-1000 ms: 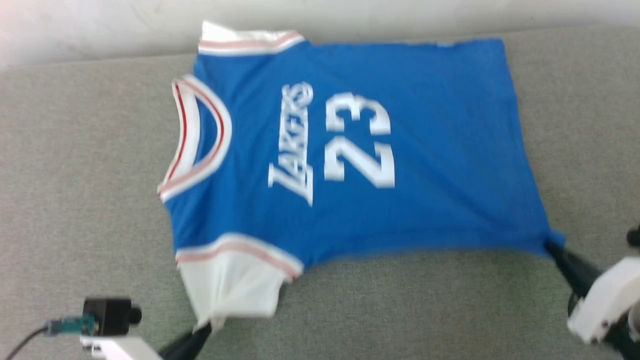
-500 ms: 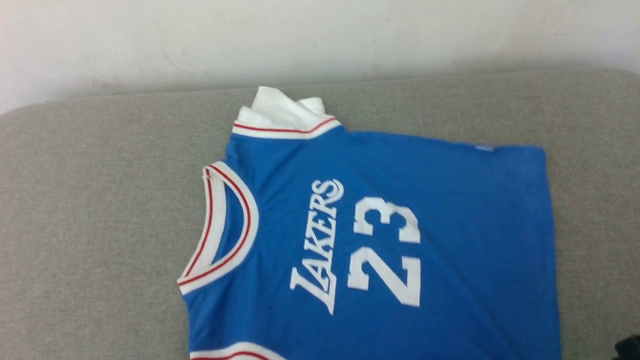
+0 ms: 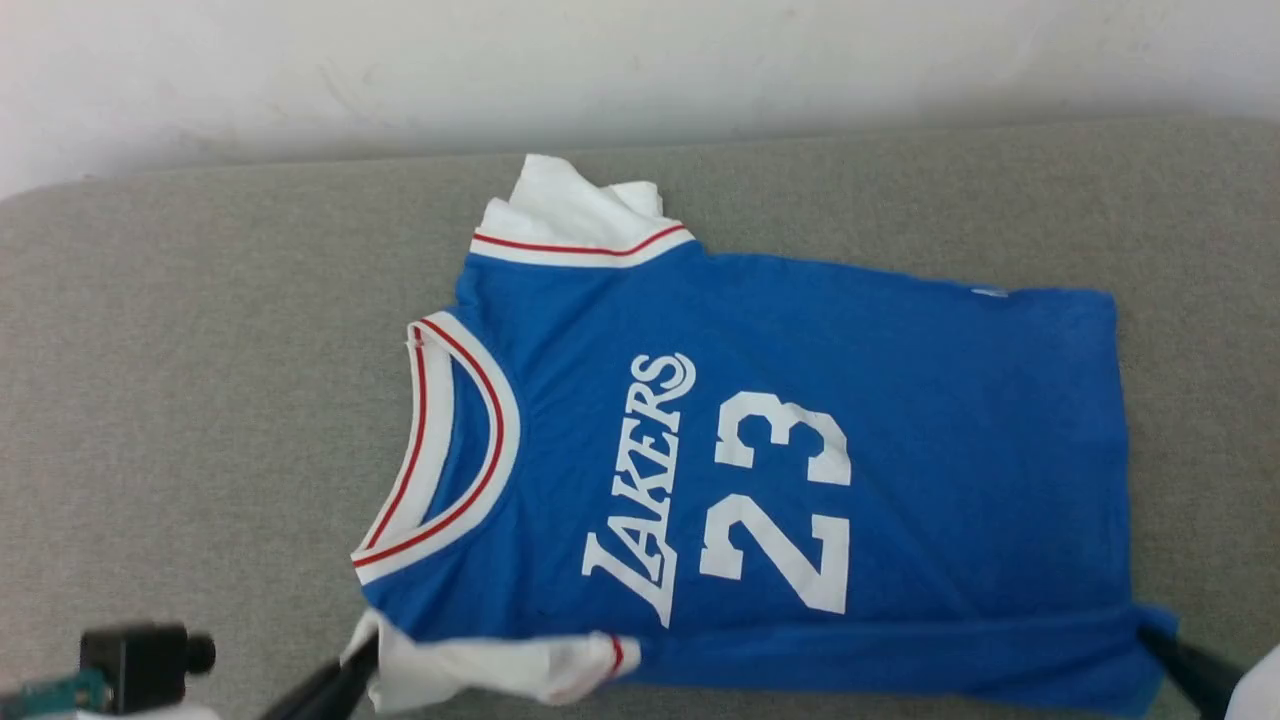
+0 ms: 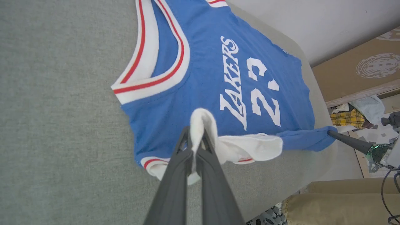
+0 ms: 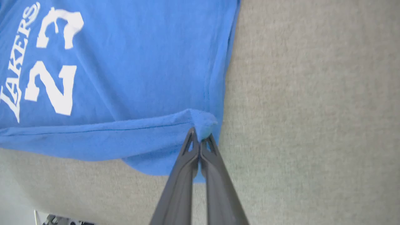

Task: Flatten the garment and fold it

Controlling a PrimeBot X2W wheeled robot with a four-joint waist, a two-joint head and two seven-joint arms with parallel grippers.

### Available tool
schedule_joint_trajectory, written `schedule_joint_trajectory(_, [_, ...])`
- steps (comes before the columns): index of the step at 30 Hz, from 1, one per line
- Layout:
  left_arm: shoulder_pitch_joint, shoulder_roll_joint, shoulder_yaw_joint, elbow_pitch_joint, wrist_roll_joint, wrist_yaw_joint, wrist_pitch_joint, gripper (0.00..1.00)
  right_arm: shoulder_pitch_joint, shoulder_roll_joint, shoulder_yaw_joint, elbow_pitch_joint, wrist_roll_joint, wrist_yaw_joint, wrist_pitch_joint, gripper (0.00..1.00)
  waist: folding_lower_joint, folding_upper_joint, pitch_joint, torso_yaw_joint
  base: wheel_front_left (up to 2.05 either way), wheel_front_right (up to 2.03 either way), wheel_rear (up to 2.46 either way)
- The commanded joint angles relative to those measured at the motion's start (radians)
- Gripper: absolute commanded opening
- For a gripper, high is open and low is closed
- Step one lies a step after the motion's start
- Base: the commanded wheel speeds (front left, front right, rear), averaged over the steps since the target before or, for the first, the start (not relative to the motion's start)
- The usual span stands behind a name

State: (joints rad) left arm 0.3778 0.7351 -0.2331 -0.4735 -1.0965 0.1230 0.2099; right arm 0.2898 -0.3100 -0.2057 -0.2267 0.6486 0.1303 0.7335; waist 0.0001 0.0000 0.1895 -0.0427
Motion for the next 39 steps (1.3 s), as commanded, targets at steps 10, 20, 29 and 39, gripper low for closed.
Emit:
schedule_joint_trajectory(10, [-0.349,-0.004,0.017,0.034,0.151,-0.051,-0.062,0.00,-0.210,-0.050,0.032,0.011,-0.040,0.000,-0.206,0.00,-0.0001,0.0000,0.149,-0.042,0.00,0.00,0.00])
schedule_joint_trajectory(20, [-0.522,-0.052,-0.039,0.207,0.212,-0.068,-0.069,0.00,-0.340,-0.078,0.115,0.145,-0.047,0.000,-0.267,0.00,-0.0001,0.0000,0.257,-0.070,0.00,0.00,0.00])
schedule_joint_trajectory(29, [-0.576,-0.083,-0.089,0.378,0.274,-0.048,-0.073,0.09,-0.366,-0.089,0.148,0.216,-0.021,0.000,-0.274,0.00,-0.0001,0.0000,0.265,-0.061,0.00,0.00,0.00])
schedule_joint_trajectory(39, [-0.567,-0.145,-0.040,0.399,0.258,-0.015,-0.182,1.00,-0.357,-0.081,0.115,0.171,-0.012,0.000,-0.307,1.00,-0.0001,0.0000,0.197,-0.041,0.00,0.00,0.00])
